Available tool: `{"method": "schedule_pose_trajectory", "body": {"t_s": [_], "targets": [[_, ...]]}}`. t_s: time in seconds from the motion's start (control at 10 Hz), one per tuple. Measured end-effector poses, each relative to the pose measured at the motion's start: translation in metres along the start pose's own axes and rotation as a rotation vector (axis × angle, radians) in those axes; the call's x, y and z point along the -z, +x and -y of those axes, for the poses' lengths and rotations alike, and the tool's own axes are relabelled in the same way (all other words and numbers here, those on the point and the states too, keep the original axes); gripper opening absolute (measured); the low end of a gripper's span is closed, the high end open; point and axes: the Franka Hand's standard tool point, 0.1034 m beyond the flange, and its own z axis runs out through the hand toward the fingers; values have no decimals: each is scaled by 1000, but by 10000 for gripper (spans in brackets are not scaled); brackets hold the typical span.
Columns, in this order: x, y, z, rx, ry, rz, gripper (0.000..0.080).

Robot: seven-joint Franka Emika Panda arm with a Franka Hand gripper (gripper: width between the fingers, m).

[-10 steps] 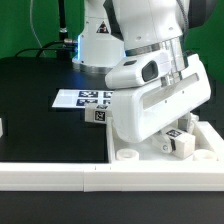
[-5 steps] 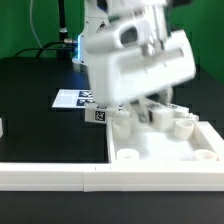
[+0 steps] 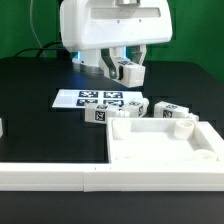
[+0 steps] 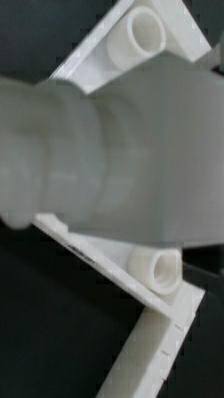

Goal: Assemble one leg

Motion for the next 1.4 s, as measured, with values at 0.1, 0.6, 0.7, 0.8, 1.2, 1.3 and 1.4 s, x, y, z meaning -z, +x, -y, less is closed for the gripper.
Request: {"method": "schedule_pose_trajectory", "body": {"t_s": [0.1, 0.6, 0.7, 0.8, 1.2, 1.3, 1.4], "targets": [[0, 0, 0, 0, 0, 0, 278], [-18, -87, -21, -143, -33, 29, 278], [-21, -114, -32, -173, -56, 31, 278], [-25, -148, -45, -181, -32, 65, 278], [-26, -148, -49, -193, -8, 75, 278], [-27, -146, -45, -242, -9, 74, 278], [-32, -142, -33, -320, -7, 75, 278]]}}
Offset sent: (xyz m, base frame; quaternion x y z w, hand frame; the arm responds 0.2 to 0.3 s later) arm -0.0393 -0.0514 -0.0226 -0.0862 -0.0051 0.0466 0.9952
